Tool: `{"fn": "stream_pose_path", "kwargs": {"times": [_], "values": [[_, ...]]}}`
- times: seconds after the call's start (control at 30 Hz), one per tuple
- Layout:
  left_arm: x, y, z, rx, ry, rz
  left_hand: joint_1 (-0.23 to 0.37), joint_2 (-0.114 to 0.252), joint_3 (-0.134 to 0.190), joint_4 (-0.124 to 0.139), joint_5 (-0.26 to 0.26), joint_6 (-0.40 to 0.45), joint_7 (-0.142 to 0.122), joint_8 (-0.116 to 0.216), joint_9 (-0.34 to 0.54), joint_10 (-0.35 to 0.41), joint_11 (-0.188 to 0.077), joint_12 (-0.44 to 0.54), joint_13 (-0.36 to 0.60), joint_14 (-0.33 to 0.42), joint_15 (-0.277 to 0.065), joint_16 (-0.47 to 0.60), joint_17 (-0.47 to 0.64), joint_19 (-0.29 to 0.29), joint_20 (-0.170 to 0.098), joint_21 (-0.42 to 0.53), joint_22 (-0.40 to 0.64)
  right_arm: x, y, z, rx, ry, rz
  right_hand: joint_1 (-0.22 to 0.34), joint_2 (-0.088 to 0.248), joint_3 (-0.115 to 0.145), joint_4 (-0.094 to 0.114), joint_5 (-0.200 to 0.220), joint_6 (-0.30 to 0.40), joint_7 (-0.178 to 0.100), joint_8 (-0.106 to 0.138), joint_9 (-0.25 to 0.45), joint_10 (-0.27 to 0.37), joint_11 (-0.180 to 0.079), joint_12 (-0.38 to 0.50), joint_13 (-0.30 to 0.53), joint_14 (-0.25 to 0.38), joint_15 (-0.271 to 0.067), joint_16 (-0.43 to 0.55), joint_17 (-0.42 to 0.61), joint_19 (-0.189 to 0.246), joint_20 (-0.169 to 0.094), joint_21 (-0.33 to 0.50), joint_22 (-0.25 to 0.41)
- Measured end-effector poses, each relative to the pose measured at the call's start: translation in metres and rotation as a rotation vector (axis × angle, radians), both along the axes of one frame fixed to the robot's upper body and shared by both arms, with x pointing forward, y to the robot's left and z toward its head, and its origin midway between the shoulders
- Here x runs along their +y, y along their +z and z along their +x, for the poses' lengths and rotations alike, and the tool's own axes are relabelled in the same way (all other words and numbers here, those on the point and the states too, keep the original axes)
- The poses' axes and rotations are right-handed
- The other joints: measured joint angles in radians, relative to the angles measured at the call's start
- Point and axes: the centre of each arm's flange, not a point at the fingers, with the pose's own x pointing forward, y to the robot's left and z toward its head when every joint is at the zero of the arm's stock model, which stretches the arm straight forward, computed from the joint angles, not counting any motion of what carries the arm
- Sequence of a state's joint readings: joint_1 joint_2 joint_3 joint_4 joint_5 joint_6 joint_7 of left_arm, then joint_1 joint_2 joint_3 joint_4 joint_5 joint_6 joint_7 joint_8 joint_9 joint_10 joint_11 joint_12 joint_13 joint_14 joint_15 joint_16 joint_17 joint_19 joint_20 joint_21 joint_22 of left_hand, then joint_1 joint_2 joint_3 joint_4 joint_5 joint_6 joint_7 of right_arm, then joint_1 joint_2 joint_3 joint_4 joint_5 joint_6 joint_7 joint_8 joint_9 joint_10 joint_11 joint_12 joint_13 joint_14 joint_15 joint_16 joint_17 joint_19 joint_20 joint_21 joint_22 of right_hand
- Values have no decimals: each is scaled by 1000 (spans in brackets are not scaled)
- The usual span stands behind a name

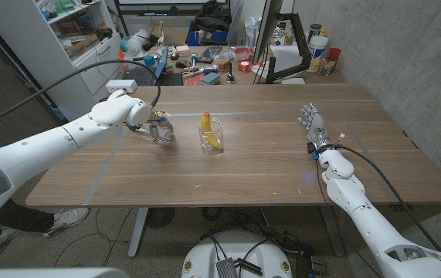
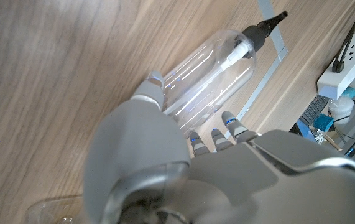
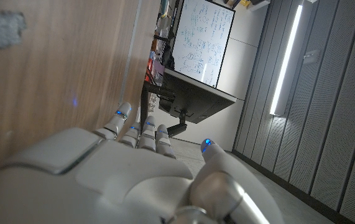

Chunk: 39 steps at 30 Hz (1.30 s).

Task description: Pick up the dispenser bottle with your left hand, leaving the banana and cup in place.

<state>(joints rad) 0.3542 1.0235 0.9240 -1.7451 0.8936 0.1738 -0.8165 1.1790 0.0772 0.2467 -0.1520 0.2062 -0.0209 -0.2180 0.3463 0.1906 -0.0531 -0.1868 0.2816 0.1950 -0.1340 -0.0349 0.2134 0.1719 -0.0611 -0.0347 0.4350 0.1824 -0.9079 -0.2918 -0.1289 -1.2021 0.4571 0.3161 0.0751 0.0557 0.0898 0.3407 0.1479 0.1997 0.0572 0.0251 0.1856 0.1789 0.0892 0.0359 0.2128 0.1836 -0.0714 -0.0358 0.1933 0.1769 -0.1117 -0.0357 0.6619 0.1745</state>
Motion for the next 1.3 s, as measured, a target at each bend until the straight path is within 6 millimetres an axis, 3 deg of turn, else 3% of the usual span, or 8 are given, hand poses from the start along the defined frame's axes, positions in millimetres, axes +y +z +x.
{"fn": "stream_pose_path", "kwargs": {"times": [0.33, 0.53, 0.7, 0.8, 0.9, 1.03, 1.3], "values": [[-1, -4, -1, -8, -6, 10, 63, -25, -11, 0, -16, 71, 0, -13, 0, 218, -16, 18, -5, 229, -1, 9, 0, 190, 0, 45, -7, 0, 0, -2, -4, -7, -3, 0, 0, 0, 0, 0, 0, 0, 0, 0, 0, 0, 0, 0, 0, 0, 0, 0, 5, 5, -4, 0], [0, -5, 0, -16, -5, 3, 87, -39, -22, 6, -20, 110, 2, -50, 0, 393, -18, -6, -9, 448, -5, 13, 2, 340, 5, 87, -9, -1, 1, -3, -7, -14, -7, 0, 0, -4, -4, 4, 0, 0, 0, 0, 0, 0, 0, 0, 0, 0, 0, 0, 11, 0, -4, 0], [1, -5, 0, -24, -8, -6, 103, -53, -28, 7, -19, 266, 15, -44, 0, 531, 14, -47, -8, 625, -7, 2, 6, 439, 99, 165, -8, -1, 1, -4, -9, -18, -11, 0, 0, -4, -4, 4, 0, 0, 0, 0, 0, 0, 0, 0, 0, 0, 0, 0, 11, 0, -8, 0], [1, -6, 0, -29, -11, -9, 103, -53, -30, 9, -15, 385, 26, -19, 2, 601, 43, -51, -4, 700, -5, 1, 14, 494, 119, 203, -8, -2, 2, -4, -10, -19, -13, 0, 0, -4, -4, 4, 0, 0, 0, 0, 0, 0, 0, 0, 0, 0, 0, 0, 11, 0, -8, 0], [1, -6, -1, -39, -18, -13, 103, -53, -30, 9, -13, 462, 32, -2, 3, 656, 52, -52, 0, 741, 4, 13, 21, 524, 135, 227, -8, -2, 2, -5, -11, -21, -15, 0, 0, -4, -4, 4, 0, 0, 0, 0, 0, 0, 0, 0, 0, 0, 0, 0, 11, 0, -8, 0], [0, -6, -2, -47, -23, -13, 106, -56, -31, 9, -13, 475, 39, 20, 7, 671, 54, -49, 7, 756, 7, 13, 22, 533, 136, 233, -8, -2, 2, -5, -11, -21, -16, 0, 0, -4, -4, 4, 0, 0, 0, 0, 0, 0, 0, 0, 0, 0, 0, 0, 11, 0, -8, 0], [0, -3, -6, -75, -30, -15, 111, -61, -32, 10, -13, 485, 41, 32, 7, 682, 55, -49, 8, 770, 11, 13, 22, 539, 139, 237, -8, -2, 0, -6, -9, -22, -19, 0, 0, -4, -4, 4, 0, 0, 0, 0, 0, 0, 0, 0, 0, 0, 0, 0, 11, 0, -12, 0]]}}
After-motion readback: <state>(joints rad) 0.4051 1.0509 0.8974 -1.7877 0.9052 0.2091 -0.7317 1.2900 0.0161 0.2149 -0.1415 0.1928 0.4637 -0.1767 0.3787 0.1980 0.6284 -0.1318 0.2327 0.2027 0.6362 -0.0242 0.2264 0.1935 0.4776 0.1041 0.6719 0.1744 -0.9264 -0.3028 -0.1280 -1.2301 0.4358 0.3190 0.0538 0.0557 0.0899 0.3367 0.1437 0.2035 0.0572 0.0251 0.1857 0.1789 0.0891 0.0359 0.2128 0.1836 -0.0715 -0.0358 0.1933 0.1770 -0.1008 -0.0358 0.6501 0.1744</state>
